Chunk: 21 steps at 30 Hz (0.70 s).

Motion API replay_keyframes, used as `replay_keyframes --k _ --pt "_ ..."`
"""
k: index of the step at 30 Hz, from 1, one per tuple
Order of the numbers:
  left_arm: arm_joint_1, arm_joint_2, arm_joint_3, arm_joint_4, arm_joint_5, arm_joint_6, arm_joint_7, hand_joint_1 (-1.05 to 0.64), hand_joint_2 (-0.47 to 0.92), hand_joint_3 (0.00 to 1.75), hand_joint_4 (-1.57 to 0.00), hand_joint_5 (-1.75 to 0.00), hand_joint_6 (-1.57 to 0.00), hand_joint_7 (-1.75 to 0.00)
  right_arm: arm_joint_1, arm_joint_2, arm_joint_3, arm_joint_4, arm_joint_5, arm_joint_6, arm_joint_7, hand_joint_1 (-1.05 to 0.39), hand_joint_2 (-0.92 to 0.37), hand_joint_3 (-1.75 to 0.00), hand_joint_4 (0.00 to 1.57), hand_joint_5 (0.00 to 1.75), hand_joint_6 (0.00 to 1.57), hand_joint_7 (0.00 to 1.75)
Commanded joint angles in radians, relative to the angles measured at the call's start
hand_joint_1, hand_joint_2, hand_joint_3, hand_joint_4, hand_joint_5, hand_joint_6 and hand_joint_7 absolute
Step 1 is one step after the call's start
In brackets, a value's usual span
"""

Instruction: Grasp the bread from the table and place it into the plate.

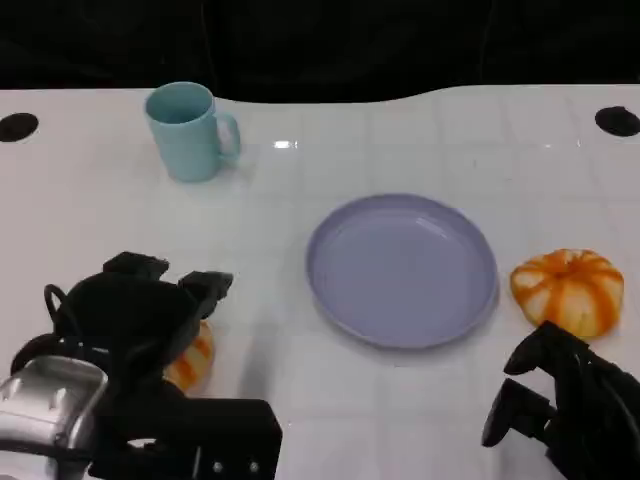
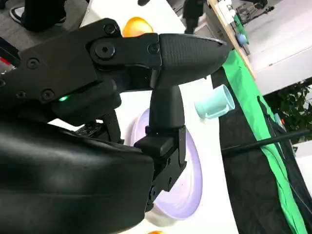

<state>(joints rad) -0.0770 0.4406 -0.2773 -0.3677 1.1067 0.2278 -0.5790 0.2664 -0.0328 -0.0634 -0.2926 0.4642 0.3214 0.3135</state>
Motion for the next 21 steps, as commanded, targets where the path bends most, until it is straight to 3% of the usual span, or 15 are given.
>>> replay_keyframes --k 1,8,14,21 --pt "-0.038 0.003 -0.015 0.042 0.030 0.025 -0.034 -0.37 0.77 0.01 0.00 -0.20 -0.19 0.00 0.001 -0.010 -0.007 -0.004 0.002 -0.004 -0.003 -0.51 -0.92 -0.46 0.64 1.75 0.49 1.68" --pt "-0.081 0.005 -0.042 0.119 0.051 0.046 -0.060 -0.58 0.82 0.01 -0.01 -0.20 -0.18 0.00 0.004 -0.011 -0.007 -0.007 0.002 -0.004 -0.003 -0.51 -0.92 -0.46 0.63 1.75 0.48 1.68" --pt "-0.106 0.000 -0.053 0.173 0.057 0.066 -0.050 -0.48 0.82 0.00 -0.01 -0.20 -0.18 0.00 0.008 -0.008 -0.006 -0.014 0.002 -0.003 -0.008 -0.51 -0.92 -0.46 0.63 1.75 0.48 1.68" --pt "-0.118 -0.003 -0.062 0.304 0.004 0.042 0.045 -0.53 0.82 0.00 0.00 -0.17 -0.13 0.00 0.007 -0.011 -0.010 -0.010 0.007 -0.002 -0.001 -0.51 -0.92 -0.47 0.64 1.75 0.48 1.69"
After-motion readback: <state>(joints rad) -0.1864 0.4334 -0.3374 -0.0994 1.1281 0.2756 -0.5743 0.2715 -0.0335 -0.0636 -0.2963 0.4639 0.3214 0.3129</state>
